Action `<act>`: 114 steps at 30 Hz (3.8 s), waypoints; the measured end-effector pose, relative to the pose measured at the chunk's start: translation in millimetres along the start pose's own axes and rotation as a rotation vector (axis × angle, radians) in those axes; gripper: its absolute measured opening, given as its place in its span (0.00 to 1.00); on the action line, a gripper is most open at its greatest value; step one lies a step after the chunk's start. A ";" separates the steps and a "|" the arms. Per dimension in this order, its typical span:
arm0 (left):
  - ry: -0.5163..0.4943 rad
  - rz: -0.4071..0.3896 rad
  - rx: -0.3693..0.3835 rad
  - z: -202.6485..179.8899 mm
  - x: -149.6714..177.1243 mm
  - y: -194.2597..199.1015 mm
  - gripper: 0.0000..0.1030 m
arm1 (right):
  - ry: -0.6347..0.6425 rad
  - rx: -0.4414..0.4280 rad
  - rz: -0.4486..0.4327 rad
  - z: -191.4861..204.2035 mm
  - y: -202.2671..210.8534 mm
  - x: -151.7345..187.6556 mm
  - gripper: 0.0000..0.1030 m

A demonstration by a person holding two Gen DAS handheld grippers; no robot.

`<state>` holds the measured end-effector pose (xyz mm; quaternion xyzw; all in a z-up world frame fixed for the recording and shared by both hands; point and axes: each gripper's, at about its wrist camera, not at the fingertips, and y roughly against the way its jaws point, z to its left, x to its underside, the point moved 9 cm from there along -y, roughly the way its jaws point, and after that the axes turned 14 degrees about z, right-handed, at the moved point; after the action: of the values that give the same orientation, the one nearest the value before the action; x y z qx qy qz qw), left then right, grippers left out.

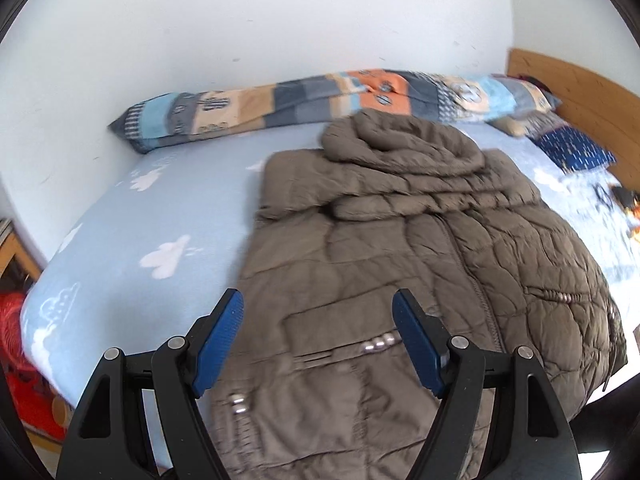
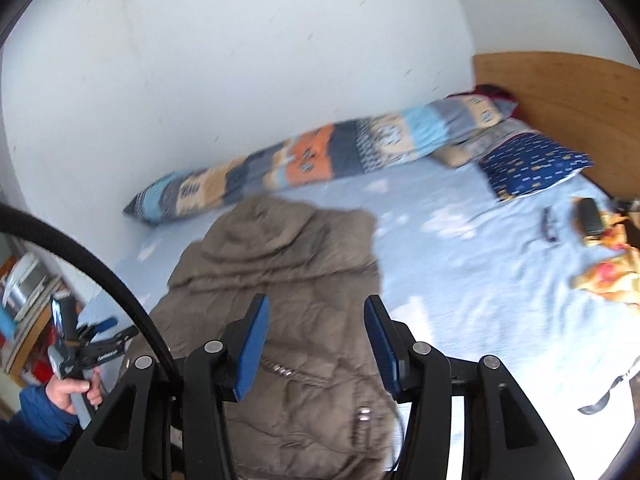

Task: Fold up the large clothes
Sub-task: 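Move both tools to the jacket hem with the beaded drawstring, then close both grippers on the jacket hem, then lift the hem with both grippers and fold it toward the hood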

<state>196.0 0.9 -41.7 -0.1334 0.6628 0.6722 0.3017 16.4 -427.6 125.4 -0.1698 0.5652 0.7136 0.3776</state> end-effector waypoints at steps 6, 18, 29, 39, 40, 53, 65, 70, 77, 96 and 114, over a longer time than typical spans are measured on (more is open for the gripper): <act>0.106 -0.066 0.010 50.7 -5.6 48.6 0.74 | -0.075 0.081 -0.143 -38.3 74.2 -8.8 0.55; 0.245 -0.010 0.020 122.0 5.1 80.1 0.80 | -0.068 -0.020 -0.111 -30.1 57.8 21.2 0.74; 0.401 0.364 0.177 89.5 83.2 -48.6 0.80 | -0.164 -0.146 0.229 -30.3 -58.4 93.9 0.74; 0.372 0.426 0.167 89.1 113.3 -80.9 0.73 | -0.339 -0.174 0.427 -62.2 -117.3 125.7 0.74; 0.357 0.430 0.163 87.0 114.6 -82.9 0.72 | -0.337 -0.167 0.447 -61.8 -122.0 128.8 0.74; 0.465 0.492 0.306 95.8 137.8 -95.3 0.71 | -0.292 -0.143 0.643 -39.0 -174.0 166.5 0.57; 0.311 0.448 0.259 74.2 130.6 -90.8 0.45 | -0.234 -0.157 0.630 -20.0 -179.5 154.2 0.31; 0.347 0.487 0.247 78.2 139.6 -101.3 0.74 | -0.241 -0.149 0.656 -18.7 -190.1 156.2 0.46; 0.235 0.418 0.233 58.5 128.3 -89.4 0.34 | -0.209 -0.126 0.660 -16.4 -190.4 157.3 0.24; 0.215 0.355 0.134 53.6 127.2 -91.1 0.33 | -0.151 -0.103 0.635 -9.7 -184.7 157.1 0.24; 0.104 0.348 0.012 41.2 119.3 -84.0 0.25 | -0.096 -0.022 0.634 -4.9 -182.3 154.9 0.17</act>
<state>160.6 63.1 -175.3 -0.0498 0.6945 0.7026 0.1469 47.0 -364.6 -103.3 0.0445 0.5636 0.8091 0.1605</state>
